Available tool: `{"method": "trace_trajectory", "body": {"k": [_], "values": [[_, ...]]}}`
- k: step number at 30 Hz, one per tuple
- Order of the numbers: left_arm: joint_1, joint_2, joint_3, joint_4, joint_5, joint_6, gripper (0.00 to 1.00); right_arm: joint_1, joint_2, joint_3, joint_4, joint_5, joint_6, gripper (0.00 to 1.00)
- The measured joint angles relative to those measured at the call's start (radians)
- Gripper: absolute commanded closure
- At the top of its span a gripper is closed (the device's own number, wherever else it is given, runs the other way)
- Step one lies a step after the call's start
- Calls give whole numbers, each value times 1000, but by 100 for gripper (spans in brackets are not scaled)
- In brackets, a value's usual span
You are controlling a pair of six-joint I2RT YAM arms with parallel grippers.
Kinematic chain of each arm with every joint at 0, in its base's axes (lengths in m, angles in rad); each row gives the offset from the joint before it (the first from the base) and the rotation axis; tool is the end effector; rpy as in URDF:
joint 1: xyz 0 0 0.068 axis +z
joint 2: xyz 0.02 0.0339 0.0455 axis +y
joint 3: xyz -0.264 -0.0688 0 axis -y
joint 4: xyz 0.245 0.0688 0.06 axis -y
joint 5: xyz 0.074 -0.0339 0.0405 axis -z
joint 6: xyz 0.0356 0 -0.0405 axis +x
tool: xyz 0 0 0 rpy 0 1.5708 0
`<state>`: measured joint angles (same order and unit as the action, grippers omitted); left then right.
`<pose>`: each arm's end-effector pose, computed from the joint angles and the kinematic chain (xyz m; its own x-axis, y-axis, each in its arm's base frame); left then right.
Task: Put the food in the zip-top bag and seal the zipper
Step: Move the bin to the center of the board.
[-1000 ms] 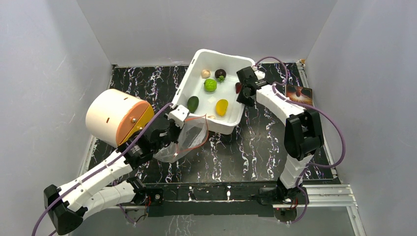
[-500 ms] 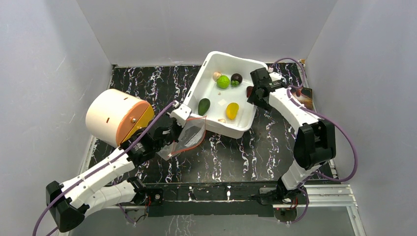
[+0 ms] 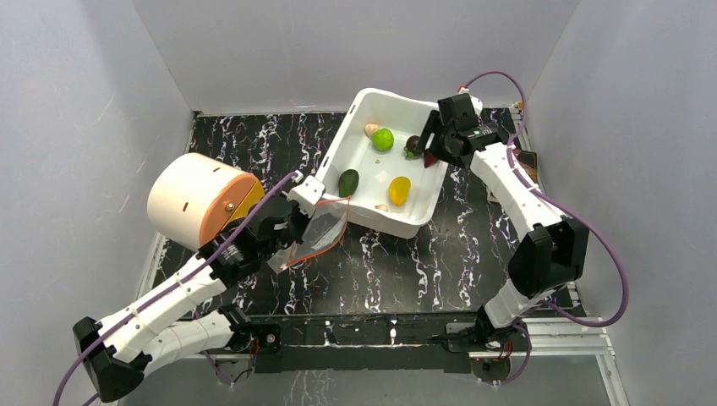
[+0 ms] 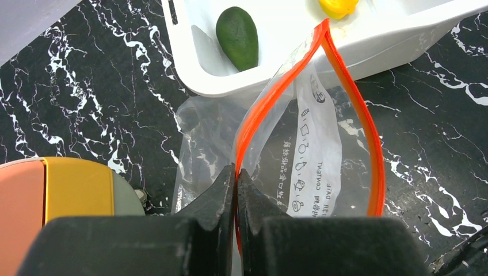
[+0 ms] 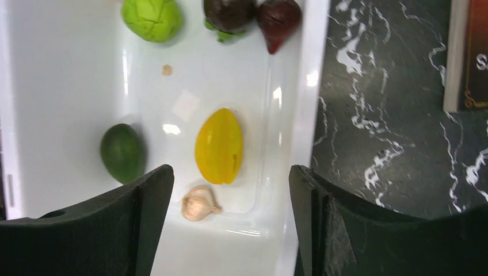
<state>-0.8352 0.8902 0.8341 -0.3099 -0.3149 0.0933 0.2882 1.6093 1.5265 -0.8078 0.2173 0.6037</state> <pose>0.1441 -0.1428 0.3263 -0.1915 0.3436 -0.9194 0.5311 0.8240 0.1974 0.3355 0.0915 0.3323 -0.6974 0.3714 -0.6129 0.3017 0.9279 0.2191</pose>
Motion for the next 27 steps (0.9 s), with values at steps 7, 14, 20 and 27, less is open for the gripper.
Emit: {"method": "trace_trajectory", "body": {"k": [7, 14, 20, 27], "values": [[0, -21, 0, -19, 0, 1, 100, 55, 24, 69, 100, -93, -47, 19], [0, -30, 0, -24, -16, 13, 100, 160, 198, 197, 157, -153, -53, 10], [0, -44, 0, -55, -27, 18, 100, 253, 389, 258, 150, -158, -49, 2], [0, -40, 28, -89, -43, 21, 100, 313, 502, 260, 151, -154, -50, 2]]}}
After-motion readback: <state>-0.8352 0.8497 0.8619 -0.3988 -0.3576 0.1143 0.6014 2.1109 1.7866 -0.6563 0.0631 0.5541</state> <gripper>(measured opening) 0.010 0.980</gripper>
